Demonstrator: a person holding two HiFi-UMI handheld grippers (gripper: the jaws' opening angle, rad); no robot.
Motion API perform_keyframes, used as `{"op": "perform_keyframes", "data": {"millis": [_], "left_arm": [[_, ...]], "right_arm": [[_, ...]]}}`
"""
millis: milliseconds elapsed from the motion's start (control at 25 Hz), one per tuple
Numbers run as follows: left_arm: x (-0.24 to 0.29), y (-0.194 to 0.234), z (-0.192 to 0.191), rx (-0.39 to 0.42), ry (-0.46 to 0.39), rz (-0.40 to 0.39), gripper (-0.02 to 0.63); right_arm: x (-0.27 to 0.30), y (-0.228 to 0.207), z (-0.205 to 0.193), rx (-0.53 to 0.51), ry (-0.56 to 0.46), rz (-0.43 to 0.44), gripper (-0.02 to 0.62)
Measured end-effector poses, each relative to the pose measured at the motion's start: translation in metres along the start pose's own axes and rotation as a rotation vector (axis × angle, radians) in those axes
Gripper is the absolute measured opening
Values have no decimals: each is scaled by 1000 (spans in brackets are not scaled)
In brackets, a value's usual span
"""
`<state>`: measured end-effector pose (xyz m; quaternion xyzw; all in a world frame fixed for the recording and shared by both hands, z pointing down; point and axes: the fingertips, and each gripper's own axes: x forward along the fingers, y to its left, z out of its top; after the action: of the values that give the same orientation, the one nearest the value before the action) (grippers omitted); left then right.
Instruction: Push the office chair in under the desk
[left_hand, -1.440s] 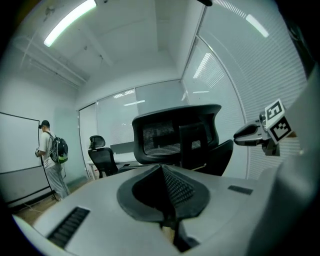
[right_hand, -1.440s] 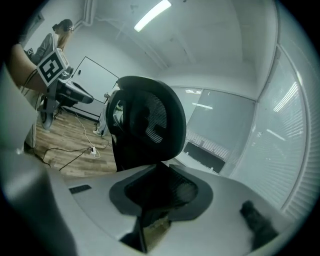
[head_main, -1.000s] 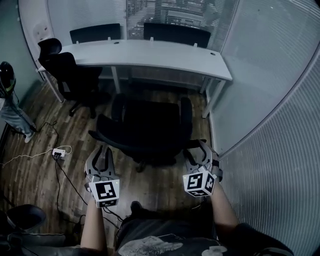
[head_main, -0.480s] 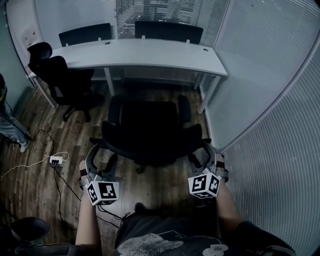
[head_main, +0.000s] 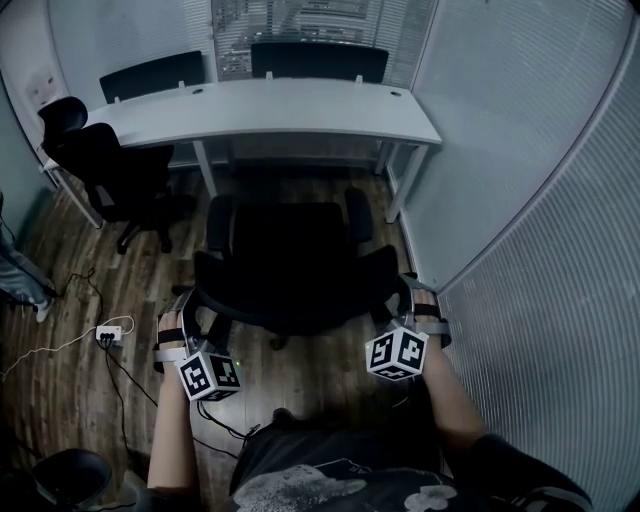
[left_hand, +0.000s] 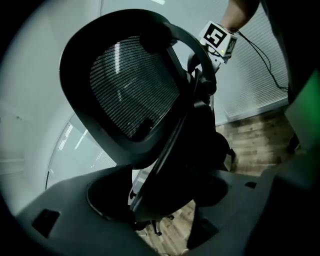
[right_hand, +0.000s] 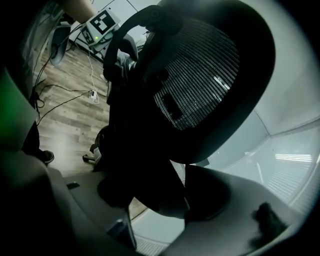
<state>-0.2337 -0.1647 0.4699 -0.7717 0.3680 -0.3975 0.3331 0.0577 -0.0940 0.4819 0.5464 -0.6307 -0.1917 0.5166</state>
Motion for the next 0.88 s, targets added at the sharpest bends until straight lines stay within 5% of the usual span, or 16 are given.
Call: {"op": "perform_keyframes", "data": {"millis": [880], "left_arm": [[28, -3, -11, 33, -7, -125, 281]], "right_arm": [[19, 2, -13, 33, 161, -10, 261]]}}
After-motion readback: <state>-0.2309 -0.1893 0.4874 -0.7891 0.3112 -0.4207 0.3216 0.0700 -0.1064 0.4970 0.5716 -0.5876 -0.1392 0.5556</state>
